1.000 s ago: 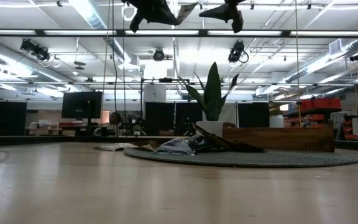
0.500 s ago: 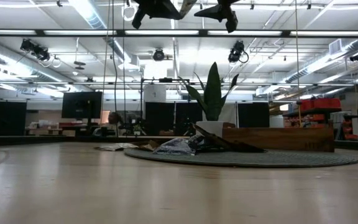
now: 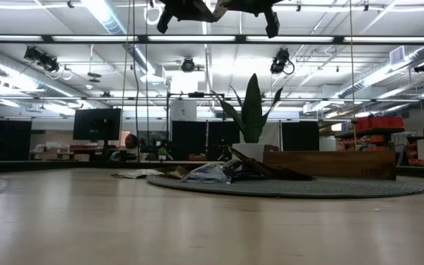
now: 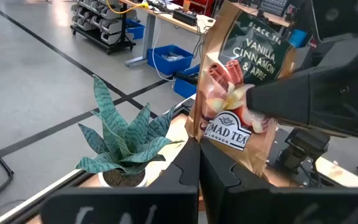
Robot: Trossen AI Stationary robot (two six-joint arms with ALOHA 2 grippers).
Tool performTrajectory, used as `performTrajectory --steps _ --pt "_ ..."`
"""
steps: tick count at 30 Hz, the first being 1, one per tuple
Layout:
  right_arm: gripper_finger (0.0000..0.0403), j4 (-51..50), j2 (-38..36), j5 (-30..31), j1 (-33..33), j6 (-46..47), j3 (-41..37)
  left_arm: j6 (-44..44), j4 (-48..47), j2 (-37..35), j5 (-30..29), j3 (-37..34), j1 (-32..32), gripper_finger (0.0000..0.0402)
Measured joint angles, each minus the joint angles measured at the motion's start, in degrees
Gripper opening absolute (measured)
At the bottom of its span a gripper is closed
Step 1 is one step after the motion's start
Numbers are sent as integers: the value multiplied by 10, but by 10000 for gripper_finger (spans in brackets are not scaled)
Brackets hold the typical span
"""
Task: Pick & Place Tea
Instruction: Put the brown tea tag into the wooden organizer
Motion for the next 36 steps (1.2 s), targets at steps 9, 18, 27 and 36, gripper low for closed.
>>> performTrajectory --steps 9,18,27,36 --pt "3 0 -1 -34 -3 -10 0 23 0 0 0 0 -3 1" --pt "34 -1 -1 -64 -3 -12 0 43 3 0 2 0 -3 1" --pt "130 -2 -6 -80 -4 -16 0 47 3 0 0 0 -2 1" --pt "224 -73 -51 -81 -14 -36 0 63 -6 0 5 0 -2 1"
